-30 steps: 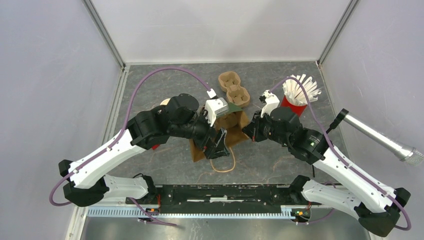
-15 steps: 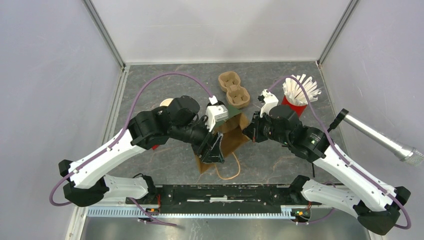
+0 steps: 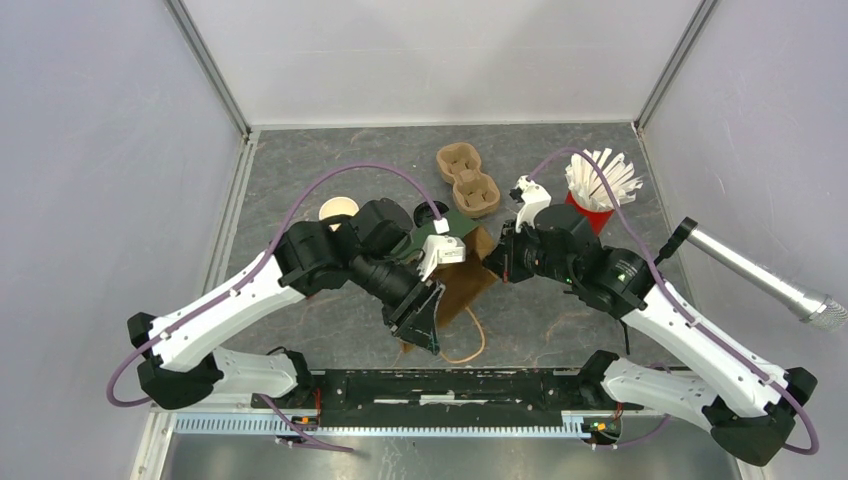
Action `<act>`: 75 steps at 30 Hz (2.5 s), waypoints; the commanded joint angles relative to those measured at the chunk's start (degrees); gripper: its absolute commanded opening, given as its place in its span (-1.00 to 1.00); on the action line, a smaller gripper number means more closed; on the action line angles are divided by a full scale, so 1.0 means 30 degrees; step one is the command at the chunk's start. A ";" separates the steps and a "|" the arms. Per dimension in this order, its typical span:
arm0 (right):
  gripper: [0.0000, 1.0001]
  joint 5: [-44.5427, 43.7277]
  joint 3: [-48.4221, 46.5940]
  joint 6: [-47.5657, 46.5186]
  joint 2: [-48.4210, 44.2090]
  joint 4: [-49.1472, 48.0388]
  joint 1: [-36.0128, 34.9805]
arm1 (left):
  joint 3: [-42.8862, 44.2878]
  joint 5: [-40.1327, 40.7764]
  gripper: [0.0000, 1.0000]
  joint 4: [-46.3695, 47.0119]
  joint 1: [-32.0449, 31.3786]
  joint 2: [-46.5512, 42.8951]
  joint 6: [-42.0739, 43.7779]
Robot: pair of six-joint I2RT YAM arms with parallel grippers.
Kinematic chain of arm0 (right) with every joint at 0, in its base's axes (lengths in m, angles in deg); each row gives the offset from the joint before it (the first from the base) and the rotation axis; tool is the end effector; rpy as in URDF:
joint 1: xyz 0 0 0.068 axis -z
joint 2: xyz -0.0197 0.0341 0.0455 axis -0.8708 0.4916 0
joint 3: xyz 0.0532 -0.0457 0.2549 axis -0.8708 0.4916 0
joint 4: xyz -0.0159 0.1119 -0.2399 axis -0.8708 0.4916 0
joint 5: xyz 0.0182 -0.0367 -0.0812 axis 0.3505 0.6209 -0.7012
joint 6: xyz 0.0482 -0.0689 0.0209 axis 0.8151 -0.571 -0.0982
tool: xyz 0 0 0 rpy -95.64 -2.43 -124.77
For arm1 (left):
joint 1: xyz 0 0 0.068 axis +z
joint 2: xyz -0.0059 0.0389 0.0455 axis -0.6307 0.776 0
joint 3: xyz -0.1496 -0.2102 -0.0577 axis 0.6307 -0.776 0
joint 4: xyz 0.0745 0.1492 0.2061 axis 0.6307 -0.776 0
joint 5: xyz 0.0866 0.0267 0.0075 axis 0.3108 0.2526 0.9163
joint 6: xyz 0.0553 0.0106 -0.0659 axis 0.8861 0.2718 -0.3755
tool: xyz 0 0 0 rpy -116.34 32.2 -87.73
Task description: Pack the takeout coffee
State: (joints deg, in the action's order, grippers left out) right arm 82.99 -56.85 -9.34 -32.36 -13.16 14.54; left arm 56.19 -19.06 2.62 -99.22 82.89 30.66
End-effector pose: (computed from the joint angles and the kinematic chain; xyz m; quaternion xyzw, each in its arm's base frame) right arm 0.1662 0.1741 0.3277 -0.1029 0.8692 0.3130 0.3687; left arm 0.0824 -0.2409 0.3705 0.4452 0.7664 -0.4569 0.0752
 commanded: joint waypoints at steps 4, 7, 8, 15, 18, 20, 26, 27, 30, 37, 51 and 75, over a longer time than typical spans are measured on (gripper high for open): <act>-1.00 0.0846 -0.0906 -0.0382 0.0284 -0.0594 0.0329 | 0.0245 -0.1802 0.00 -0.0498 0.0185 -0.0754 -0.0064; -1.00 0.1143 -0.1185 -0.0591 0.0533 -0.0438 0.0665 | 0.0707 -0.2371 0.02 0.0372 0.0710 -0.1209 -0.0494; -1.00 0.1188 -0.1273 -0.0646 0.0580 -0.0386 0.0734 | 0.0881 -0.2533 0.04 0.0757 0.0966 -0.1238 -0.0718; -1.00 0.1865 -0.1501 -0.0755 0.0891 -0.0199 0.1173 | 0.1579 -0.3385 0.31 0.3830 0.1507 -0.1492 -0.2059; -1.00 0.2138 -0.1753 -0.0766 0.1011 -0.0029 0.1261 | 0.1929 -0.2907 0.39 0.4380 0.1802 -0.1777 -0.2368; -1.00 0.2359 -0.2361 -0.1131 0.1221 0.0397 0.1428 | 0.3332 -0.0998 0.57 0.3945 0.2066 -0.1699 -0.2285; -0.99 0.3715 -0.5326 -0.2499 0.2710 0.3033 0.1783 | 1.0018 0.8617 0.88 -0.0099 0.2424 0.0437 -0.0654; -0.98 0.3938 -0.5705 -0.2573 0.2952 0.3448 0.1803 | 1.0865 0.9377 0.89 -0.1011 0.2432 0.0948 -0.0413; -0.98 0.4282 -0.7084 -0.2365 0.3718 0.4849 0.1948 | 1.2825 0.9859 0.97 -0.3360 0.2461 0.2621 0.0221; -0.95 0.6635 -1.0702 -0.1314 0.6037 0.8070 0.2500 | 1.1681 0.8192 1.00 -0.1865 0.2516 0.2490 -0.0542; -0.40 0.6341 -1.0050 -0.0386 0.7231 0.8674 0.2932 | 0.8400 0.9276 1.00 -0.2423 0.2754 0.1909 -0.0178; 0.62 0.1077 -1.2819 -0.2120 0.6729 0.8487 0.3416 | 1.0101 1.5822 1.00 -0.4588 0.3926 0.0719 -0.1628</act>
State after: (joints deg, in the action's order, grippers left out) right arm 90.42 -93.94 -14.11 -8.09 16.11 24.64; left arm 83.70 21.95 -11.28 -87.83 89.04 29.39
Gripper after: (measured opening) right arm 0.790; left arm 0.994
